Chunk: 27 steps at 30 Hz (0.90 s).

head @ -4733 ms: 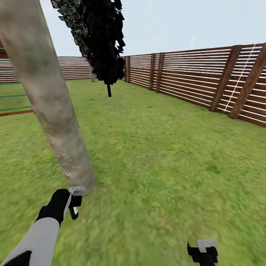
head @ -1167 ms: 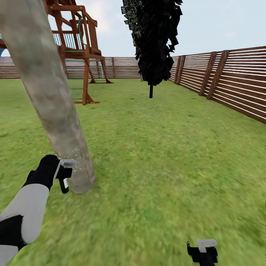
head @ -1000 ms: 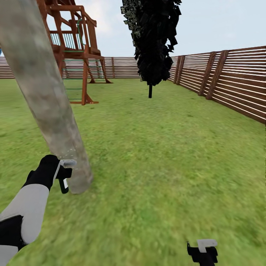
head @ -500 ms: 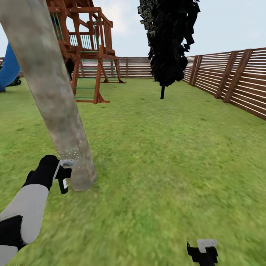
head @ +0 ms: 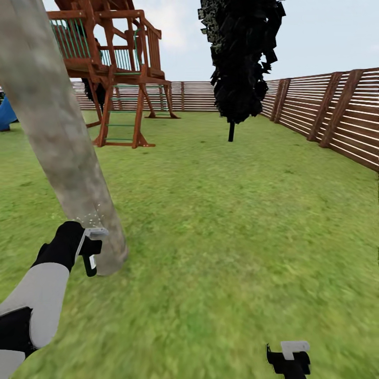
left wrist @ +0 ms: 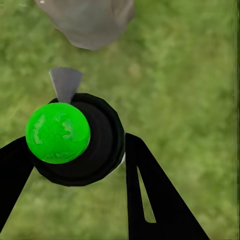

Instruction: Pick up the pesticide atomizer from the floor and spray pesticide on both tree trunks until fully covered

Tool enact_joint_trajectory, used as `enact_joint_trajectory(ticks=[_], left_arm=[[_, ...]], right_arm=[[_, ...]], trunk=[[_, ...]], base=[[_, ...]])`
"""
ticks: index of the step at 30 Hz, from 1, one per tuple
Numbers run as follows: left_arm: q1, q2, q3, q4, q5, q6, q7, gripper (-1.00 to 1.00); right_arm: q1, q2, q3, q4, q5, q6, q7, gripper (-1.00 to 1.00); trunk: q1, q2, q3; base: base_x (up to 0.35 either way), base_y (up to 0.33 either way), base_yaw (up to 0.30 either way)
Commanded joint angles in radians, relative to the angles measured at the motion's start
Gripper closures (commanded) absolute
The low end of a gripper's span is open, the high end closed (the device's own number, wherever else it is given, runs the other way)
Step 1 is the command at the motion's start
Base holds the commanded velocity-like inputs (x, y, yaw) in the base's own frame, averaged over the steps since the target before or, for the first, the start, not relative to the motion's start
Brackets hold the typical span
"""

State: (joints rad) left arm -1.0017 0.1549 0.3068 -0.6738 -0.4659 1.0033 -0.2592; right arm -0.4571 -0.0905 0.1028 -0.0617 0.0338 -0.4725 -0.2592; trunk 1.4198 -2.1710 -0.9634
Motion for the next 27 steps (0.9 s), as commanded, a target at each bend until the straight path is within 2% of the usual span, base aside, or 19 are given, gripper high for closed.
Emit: enact_joint_trajectory(ticks=[1,9,11,12,14,16,18,20,21,23,27], left_arm=[[0.000,0.000,0.000,0.000,0.000,0.000,0.000,1.00],[0.008,0.012,0.004,0.000,-0.002,-0.002,0.001,1.00],[0.011,0.035,0.003,0.007,-0.004,-0.006,0.000,1.00],[0.012,0.039,0.003,0.011,-0.002,-0.008,0.000,1.00],[0.012,0.030,0.003,0.014,0.003,-0.008,0.000,1.00],[0.011,0.008,0.006,0.013,0.005,-0.008,0.000,1.00],[0.011,0.003,0.006,0.013,0.002,-0.009,0.000,1.00],[0.013,0.017,0.005,0.014,0.000,-0.010,0.001,1.00],[0.024,0.042,0.004,0.014,-0.001,-0.011,0.001,1.00],[0.067,0.057,0.004,0.012,-0.001,-0.014,0.002,1.00],[0.085,0.050,0.005,0.003,0.002,-0.015,0.002,1.00]], right_arm=[[0.000,0.000,0.000,0.000,0.000,0.000,0.000,-1.00],[0.000,0.000,0.000,0.000,0.000,0.000,0.000,-1.00],[0.000,0.000,0.000,0.000,0.000,0.000,0.000,-1.00],[0.000,0.000,0.000,0.000,0.000,0.000,0.000,-1.00],[0.000,0.000,0.000,0.000,0.000,0.000,0.000,-1.00],[0.000,0.000,0.000,0.000,0.000,0.000,0.000,-1.00],[0.000,0.000,0.000,0.000,0.000,0.000,0.001,-1.00],[0.000,0.000,0.000,0.000,0.000,0.000,0.001,-1.00],[0.000,0.000,0.000,0.000,0.000,0.000,0.000,-1.00],[0.000,0.000,0.000,0.000,0.000,0.000,0.000,-1.00],[0.000,0.000,0.000,0.000,0.000,0.000,0.000,-1.00]], trunk=[[0.000,0.000,0.000],[0.000,0.000,0.000],[0.000,0.000,0.000],[0.000,0.000,0.000],[0.000,0.000,0.000],[0.000,0.000,0.000],[0.000,0.000,0.000],[0.000,0.000,0.000],[0.000,0.000,0.000],[0.000,0.000,0.000],[0.000,0.000,0.000]], base=[[0.000,-0.273,0.017],[0.055,-0.273,0.227],[0.124,-0.273,0.276],[0.145,-0.270,0.276],[0.164,-0.259,0.234],[0.201,-0.231,0.075],[0.234,-0.203,0.013],[0.241,-0.196,0.003],[0.218,-0.207,0.001],[0.155,-0.238,0.077],[0.024,-0.272,0.252]])
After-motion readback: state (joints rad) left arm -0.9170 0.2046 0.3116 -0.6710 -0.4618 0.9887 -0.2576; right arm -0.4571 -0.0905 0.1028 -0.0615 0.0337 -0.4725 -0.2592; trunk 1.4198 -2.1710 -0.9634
